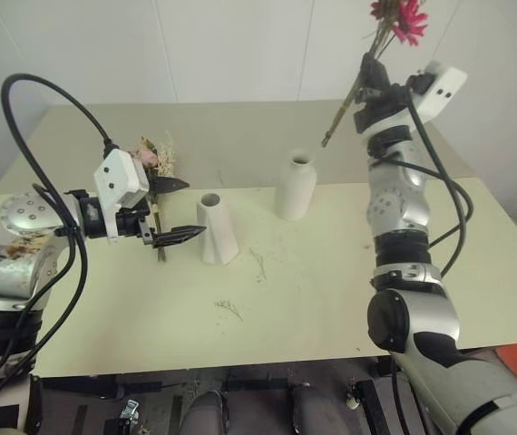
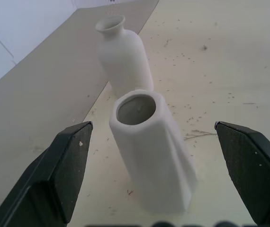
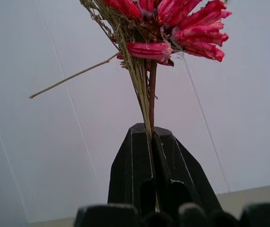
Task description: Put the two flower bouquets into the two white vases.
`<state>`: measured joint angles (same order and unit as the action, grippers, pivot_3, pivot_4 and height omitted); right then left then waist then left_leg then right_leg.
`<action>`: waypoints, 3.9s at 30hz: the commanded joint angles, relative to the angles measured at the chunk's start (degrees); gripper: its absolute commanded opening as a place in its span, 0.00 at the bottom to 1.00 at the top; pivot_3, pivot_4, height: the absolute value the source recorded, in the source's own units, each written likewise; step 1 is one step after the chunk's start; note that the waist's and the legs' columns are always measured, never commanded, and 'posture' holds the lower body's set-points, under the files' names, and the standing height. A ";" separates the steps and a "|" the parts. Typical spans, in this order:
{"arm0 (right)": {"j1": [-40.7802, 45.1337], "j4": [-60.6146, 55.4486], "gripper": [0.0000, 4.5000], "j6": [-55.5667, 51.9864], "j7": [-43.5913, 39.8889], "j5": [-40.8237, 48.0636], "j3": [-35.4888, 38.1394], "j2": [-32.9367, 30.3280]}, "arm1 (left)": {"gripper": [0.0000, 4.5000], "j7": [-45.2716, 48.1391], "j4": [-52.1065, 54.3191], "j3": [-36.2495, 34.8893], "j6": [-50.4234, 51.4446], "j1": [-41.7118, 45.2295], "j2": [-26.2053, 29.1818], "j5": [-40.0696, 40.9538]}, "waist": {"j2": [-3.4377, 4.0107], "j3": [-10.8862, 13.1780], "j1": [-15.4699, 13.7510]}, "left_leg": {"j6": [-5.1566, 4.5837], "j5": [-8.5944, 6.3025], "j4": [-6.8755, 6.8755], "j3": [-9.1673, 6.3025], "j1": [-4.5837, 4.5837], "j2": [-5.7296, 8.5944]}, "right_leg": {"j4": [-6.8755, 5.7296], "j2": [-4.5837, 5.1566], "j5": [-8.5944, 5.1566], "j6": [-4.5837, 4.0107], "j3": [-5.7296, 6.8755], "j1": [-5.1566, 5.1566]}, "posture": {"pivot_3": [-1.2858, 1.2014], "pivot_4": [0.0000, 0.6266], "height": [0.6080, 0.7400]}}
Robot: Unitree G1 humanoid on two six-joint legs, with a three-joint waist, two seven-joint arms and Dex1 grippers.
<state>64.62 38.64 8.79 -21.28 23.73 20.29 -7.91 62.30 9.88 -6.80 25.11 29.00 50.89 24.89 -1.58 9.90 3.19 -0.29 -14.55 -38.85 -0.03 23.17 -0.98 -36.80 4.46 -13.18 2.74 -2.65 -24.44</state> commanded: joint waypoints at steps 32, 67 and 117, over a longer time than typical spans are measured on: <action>-3.91 9.50 0.33 12.74 -9.10 -4.03 -5.93 3.83 | 1.00 -2.73 5.64 -4.71 2.43 -4.41 3.59 1.55 | 0.03 0.02 0.76 | 0.09 0.04 0.04 -0.04 -0.03 -0.01 | -0.04 0.00 0.01 -0.02 0.00 -0.01 | 0.52 0.24 1.00; -34.97 -54.24 0.99 -35.84 -21.00 0.11 -14.46 -27.90 | 1.00 -47.01 0.87 -21.25 40.68 2.13 -3.64 0.82 | -0.04 0.01 -0.88 | 0.08 0.04 -0.03 -0.15 -0.13 0.02 | -0.09 -0.01 0.01 -0.01 0.05 0.11 | 0.52 0.24 1.00; -40.73 -74.14 1.00 -46.95 -19.43 11.46 -9.00 -40.27 | 0.03 -45.13 -80.50 -10.00 13.17 44.05 -22.38 -9.77 | -0.24 -0.07 -2.46 | 0.11 0.07 -0.13 -0.20 0.08 0.13 | 0.03 0.03 0.01 -0.01 0.19 0.12 | 0.52 0.24 1.00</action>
<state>23.78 -34.30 -39.39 -41.07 35.46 10.06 -47.80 18.47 -70.98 -15.61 40.70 70.73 28.44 14.79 -1.82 9.83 0.73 -0.18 -14.48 -38.98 -0.23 23.25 -0.85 -36.78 4.49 -13.17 2.73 -2.46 -24.32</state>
